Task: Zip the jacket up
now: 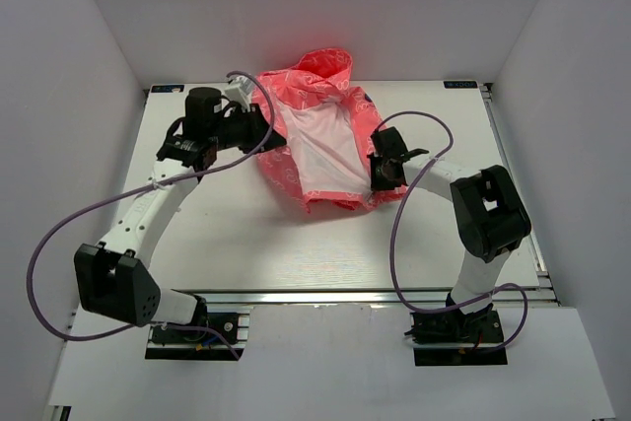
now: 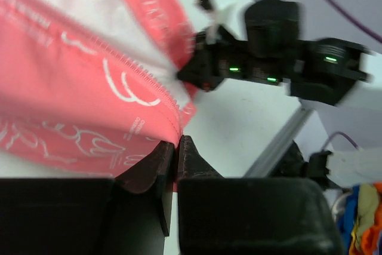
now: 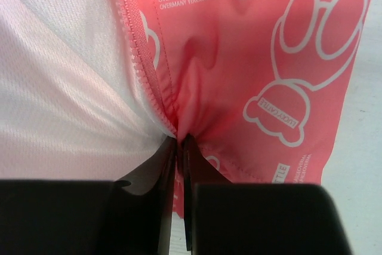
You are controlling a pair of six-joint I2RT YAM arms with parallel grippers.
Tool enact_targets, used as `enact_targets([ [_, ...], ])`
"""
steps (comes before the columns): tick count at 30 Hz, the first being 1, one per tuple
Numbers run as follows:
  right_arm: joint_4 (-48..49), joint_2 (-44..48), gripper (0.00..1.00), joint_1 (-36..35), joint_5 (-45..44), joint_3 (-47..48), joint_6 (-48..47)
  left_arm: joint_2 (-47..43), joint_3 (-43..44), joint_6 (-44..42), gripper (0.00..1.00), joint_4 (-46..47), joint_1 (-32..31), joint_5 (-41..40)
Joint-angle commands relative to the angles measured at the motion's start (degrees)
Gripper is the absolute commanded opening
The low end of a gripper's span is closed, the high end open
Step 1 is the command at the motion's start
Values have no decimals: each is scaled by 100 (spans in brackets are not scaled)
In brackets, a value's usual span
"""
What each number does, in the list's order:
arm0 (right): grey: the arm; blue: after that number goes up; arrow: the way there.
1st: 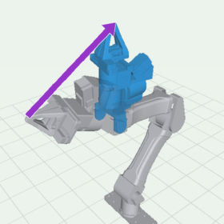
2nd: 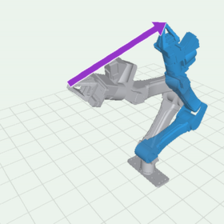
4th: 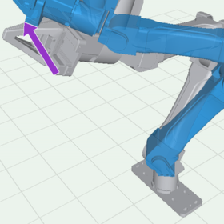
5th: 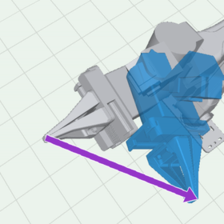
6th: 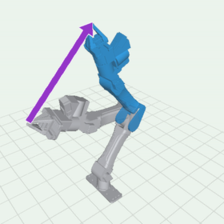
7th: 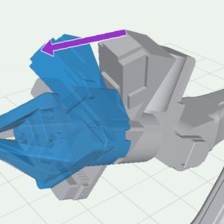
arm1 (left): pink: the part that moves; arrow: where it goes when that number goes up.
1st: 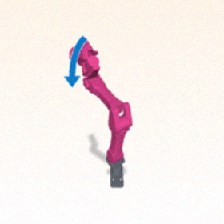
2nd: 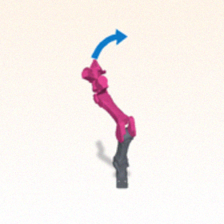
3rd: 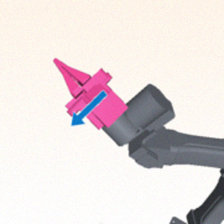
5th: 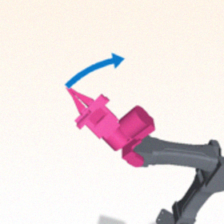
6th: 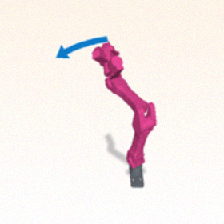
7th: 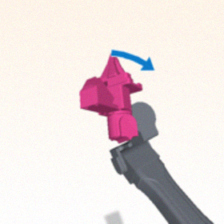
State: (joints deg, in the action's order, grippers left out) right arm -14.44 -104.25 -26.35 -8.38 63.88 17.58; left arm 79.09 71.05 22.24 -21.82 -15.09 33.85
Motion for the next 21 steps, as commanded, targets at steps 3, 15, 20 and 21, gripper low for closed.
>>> enact_targets([
  [3,169,-25,0,7,504,-77,122,-175,541,-106,13,143,-924,404],
  [15,249,185,0,16,627,-218,158,2856,244,114,0,715,-2059,1150],
  [20,117,483,0,68,496,-235,61,3639,94,167,0,891,-2059,940],
  [21,108,545,0,112,478,-261,52,3849,111,167,0,856,-2059,879],
])
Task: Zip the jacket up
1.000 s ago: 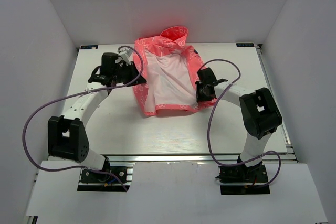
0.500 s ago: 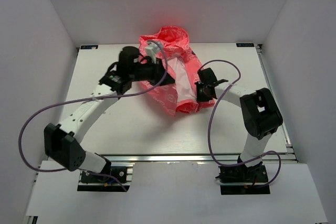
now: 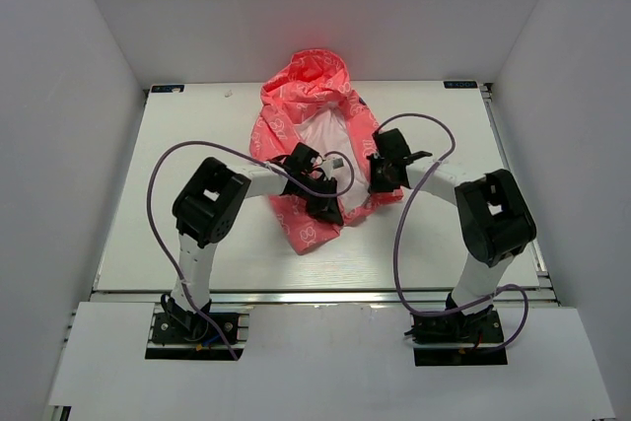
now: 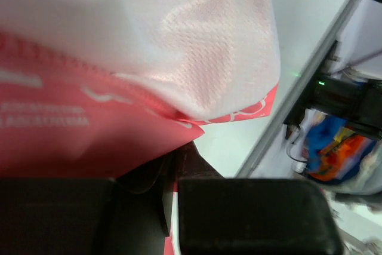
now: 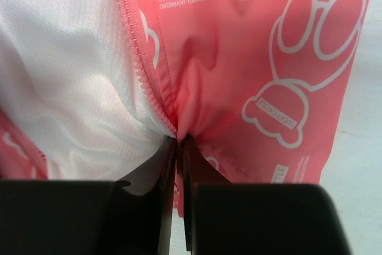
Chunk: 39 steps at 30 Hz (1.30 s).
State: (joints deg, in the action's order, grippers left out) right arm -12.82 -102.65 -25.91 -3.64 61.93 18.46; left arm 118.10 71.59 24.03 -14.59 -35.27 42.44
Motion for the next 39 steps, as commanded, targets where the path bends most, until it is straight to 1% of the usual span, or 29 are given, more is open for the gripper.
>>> enact_targets([
  [1,-106,456,0,103,-23,-76,-44,28,57,-21,0,123,-42,-7],
  [3,-194,684,0,235,-206,-67,-105,194,48,-13,0,44,-16,-191],
  [5,-344,939,1,358,-312,-85,-175,274,57,-82,0,-219,37,-603],
  [8,-546,1273,6,666,-401,-137,-246,327,-197,-109,0,-264,283,-974],
  [9,-572,1344,9,797,-427,-172,-290,301,-311,-101,0,-194,492,-957],
  [11,-590,1537,7,886,-594,-295,-308,283,-549,-83,0,-123,748,-1000],
  [12,-555,1590,8,938,-603,-348,-360,301,-593,-126,0,-140,975,-1053],
  [14,-564,1625,8,983,-498,-445,-369,327,-603,-266,0,-298,1161,-1219],
  [15,-607,1625,13,1009,-454,-454,-413,336,-603,-320,0,-342,1284,-1307],
  [16,-634,1608,15,1018,-410,-471,-422,327,-594,-329,0,-378,1338,-1386],
  [17,-660,1617,12,1018,-401,-498,-413,319,-542,-407,0,-421,1382,-1448],
  [18,-660,1625,5,1018,-227,-515,-431,310,-480,-452,0,-492,1399,-1597],
  [19,-634,1660,5,1018,-121,-533,-500,301,-427,-487,0,-571,1400,-1668],
  [20,-617,1687,6,1009,-50,-542,-501,301,-383,-531,0,-597,1400,-1721],
  [21,-582,1704,12,1009,-23,-550,-492,310,-313,-522,0,-615,1408,-1747],
  [22,-581,1722,16,1009,-23,-542,-510,327,-278,-540,0,-659,1408,-1817],
  [24,-634,1705,15,1018,-40,-445,-518,371,-216,-601,0,-721,1417,-1835],
  [25,-704,1670,13,1027,81,-402,-553,363,-225,-628,0,-677,1417,-1740],
  [26,-696,1669,5,1018,204,-375,-571,345,-268,-619,0,-633,1417,-1695],
  [27,-678,1696,0,1018,319,-392,-598,284,-303,-593,0,-589,1417,-1651],
  [28,-608,1757,0,1018,764,-401,-641,257,-339,-601,0,-554,1417,-1625],
  [29,-599,1792,0,1009,1003,-401,-694,240,-348,-610,0,-545,1417,-1598],
  [30,-625,1836,0,1018,1562,-340,-729,196,-356,-610,0,-536,1417,-1581],
  [32,-817,1994,0,939,2145,-278,-773,160,-339,-602,0,-545,1417,-1589],
  [33,-871,2073,0,869,2670,-261,-817,143,-330,-601,0,-554,1417,-1589],
  [34,-915,2222,0,773,2849,-321,-861,125,-321,-601,0,-571,1417,-1598],
  [37,-977,2259,0,167,2948,-637,-1010,90,-330,-575,0,-554,1417,-1598],
  [38,-959,2197,0,-139,2896,-734,-1020,90,-339,-558,0,-571,1417,-1615],
  [39,-933,2023,0,-273,2617,-813,-889,73,-339,-557,0,-597,1417,-1642],
])
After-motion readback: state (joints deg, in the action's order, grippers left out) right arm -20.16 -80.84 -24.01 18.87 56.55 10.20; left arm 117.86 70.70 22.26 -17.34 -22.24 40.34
